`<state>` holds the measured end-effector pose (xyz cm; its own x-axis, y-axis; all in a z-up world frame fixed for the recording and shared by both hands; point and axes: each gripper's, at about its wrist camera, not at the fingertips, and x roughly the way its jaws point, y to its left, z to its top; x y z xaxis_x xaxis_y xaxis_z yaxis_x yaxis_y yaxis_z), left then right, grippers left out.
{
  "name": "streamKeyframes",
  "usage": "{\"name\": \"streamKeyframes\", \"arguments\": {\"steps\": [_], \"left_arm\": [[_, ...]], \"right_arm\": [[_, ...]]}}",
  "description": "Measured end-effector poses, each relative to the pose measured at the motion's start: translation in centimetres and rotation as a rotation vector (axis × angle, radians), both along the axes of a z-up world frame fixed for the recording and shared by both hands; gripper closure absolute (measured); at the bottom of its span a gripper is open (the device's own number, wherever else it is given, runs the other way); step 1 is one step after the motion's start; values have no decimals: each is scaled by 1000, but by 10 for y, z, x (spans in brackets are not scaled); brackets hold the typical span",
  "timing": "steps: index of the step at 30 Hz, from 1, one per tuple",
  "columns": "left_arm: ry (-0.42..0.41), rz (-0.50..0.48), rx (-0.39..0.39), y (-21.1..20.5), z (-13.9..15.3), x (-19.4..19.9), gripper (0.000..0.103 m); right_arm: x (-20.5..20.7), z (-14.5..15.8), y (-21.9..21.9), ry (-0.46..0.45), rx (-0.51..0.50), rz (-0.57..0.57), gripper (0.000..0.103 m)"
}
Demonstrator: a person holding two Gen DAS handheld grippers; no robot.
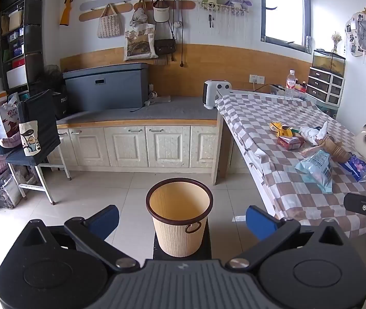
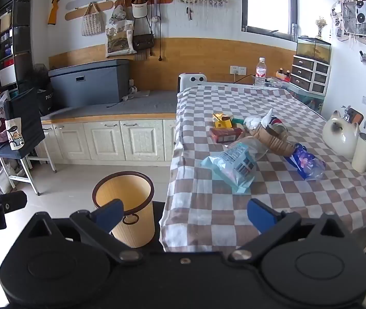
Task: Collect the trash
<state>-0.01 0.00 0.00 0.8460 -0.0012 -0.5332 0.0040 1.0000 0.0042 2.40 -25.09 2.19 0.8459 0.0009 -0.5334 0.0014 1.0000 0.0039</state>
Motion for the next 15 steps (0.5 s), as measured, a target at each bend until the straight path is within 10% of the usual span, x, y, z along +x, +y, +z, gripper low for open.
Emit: {"name": "streamKeyframes", "arguments": {"steps": [15], "left_arm": [[-1, 0, 1, 0, 0, 0, 0]], "right_arm": [[0, 1, 0, 1, 0, 1, 0]]}}
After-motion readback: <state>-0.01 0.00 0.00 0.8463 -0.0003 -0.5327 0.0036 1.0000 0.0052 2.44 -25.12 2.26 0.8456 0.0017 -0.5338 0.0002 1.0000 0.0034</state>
